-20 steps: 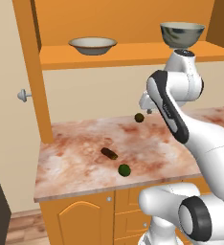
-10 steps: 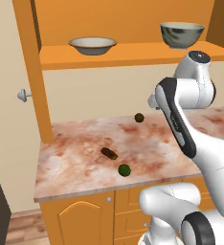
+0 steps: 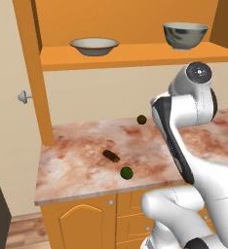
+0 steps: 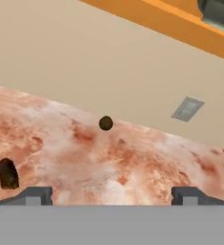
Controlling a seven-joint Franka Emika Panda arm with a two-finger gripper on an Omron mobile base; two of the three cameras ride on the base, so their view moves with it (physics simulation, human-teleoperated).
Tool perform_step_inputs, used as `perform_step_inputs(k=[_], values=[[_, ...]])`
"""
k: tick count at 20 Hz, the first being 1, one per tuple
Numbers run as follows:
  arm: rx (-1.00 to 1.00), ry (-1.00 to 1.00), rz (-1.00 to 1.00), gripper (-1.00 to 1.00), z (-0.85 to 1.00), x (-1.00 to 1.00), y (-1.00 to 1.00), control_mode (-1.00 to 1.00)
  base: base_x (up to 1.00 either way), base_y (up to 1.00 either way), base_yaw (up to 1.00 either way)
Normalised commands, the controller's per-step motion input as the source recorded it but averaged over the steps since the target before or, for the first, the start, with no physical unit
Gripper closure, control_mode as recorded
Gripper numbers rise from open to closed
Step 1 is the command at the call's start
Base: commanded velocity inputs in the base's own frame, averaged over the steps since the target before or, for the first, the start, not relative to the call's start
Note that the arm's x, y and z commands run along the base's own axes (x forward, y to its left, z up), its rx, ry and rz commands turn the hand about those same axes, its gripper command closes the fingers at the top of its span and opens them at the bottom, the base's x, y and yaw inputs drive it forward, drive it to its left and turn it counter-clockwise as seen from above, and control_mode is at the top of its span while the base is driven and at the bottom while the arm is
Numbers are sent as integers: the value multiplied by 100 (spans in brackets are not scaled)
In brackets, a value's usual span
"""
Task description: Pick both bowls and place them on the counter. Then place the sweet potato in one bowl and place the lime in the other bowl.
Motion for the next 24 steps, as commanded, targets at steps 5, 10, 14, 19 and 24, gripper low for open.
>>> perform_step_inputs(k=[5,10,14,19,24], values=[[-16,-5,0,-100,61,0,-24,-100,0,0,0],[-14,-7,-1,-100,76,-3,-37,-100,0,0,0],[-8,-3,-1,-100,77,-3,-25,-100,0,0,0],[-4,4,0,-100,62,31,-21,-100,0,0,0],[0,7,0,-100,48,50,-37,-100,0,0,0]])
